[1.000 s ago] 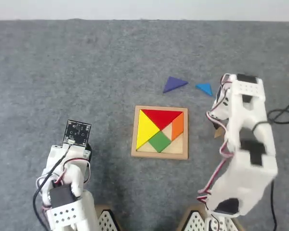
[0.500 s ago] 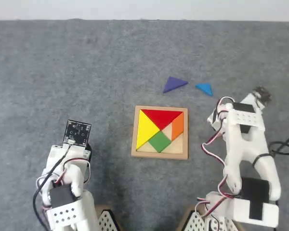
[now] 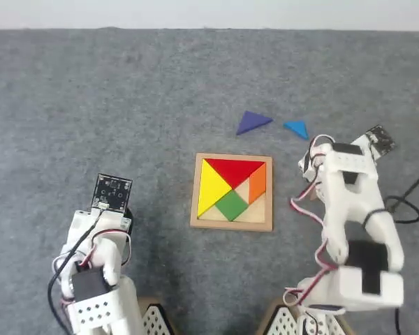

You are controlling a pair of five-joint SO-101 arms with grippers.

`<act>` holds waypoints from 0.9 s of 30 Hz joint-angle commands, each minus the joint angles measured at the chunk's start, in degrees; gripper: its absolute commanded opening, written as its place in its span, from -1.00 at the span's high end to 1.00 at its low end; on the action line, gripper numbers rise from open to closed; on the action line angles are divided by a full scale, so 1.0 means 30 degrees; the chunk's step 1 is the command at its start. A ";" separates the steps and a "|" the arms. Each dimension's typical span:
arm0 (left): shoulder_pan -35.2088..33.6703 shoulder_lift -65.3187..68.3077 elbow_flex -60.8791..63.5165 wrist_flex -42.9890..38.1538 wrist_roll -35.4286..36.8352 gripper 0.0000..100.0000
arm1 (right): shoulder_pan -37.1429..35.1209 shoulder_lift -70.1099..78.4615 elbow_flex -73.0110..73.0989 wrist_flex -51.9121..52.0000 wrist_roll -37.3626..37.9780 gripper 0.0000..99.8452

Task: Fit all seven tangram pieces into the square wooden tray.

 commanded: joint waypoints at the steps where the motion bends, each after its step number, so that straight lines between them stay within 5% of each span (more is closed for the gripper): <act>1: -0.0117 -0.0147 -0.0190 0.0117 -0.0088 0.61 | -0.0190 0.1480 -0.2755 0.1832 -0.0498 0.35; 27: -0.0117 -0.0147 -0.0190 0.0117 -0.0088 0.61 | 0.0747 0.4088 -0.5216 0.2476 -0.1641 0.56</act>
